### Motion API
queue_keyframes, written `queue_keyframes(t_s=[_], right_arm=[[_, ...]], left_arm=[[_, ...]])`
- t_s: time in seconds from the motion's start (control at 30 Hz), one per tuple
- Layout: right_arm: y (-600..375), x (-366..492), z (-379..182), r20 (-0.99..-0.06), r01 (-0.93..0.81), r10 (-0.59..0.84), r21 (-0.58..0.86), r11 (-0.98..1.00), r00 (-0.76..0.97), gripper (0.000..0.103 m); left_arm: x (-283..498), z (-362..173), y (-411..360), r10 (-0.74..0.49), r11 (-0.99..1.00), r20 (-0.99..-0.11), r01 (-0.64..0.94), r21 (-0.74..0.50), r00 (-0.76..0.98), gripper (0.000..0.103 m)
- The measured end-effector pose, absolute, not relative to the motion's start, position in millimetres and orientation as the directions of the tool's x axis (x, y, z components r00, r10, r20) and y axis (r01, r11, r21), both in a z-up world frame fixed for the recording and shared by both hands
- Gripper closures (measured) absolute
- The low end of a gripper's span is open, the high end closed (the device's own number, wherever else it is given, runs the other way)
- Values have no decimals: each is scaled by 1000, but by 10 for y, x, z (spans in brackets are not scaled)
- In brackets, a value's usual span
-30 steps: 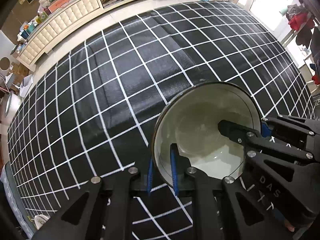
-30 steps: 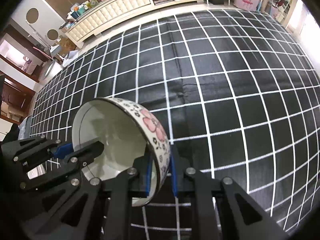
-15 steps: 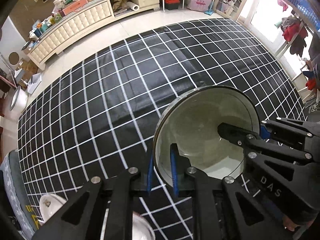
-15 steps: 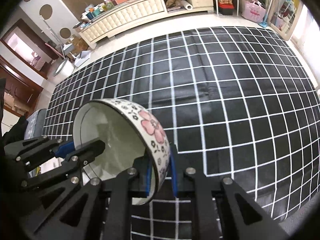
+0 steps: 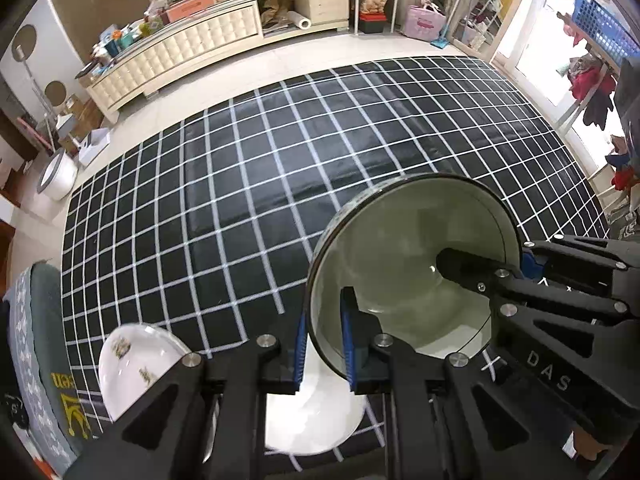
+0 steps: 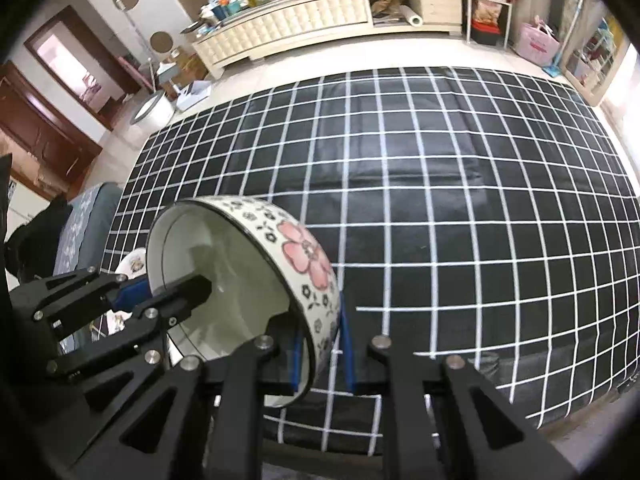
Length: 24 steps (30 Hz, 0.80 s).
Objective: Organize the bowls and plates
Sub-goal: 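Lift the pink-flower bowl and carry it toward the nested bowls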
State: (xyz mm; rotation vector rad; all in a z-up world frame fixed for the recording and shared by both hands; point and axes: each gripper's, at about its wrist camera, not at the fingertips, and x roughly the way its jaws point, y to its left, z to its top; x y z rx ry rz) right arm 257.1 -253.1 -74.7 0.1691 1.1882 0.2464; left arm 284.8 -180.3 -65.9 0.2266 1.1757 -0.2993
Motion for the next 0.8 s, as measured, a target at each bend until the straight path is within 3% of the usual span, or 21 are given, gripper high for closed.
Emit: queue_keyframes(t_s=[0.8], right_arm=[[-1677, 2253, -1203, -946, -146, 244, 217, 965, 213, 83]], left_arm=[[2207, -1110, -823, -113, 965, -948, 261, -33, 298, 90]])
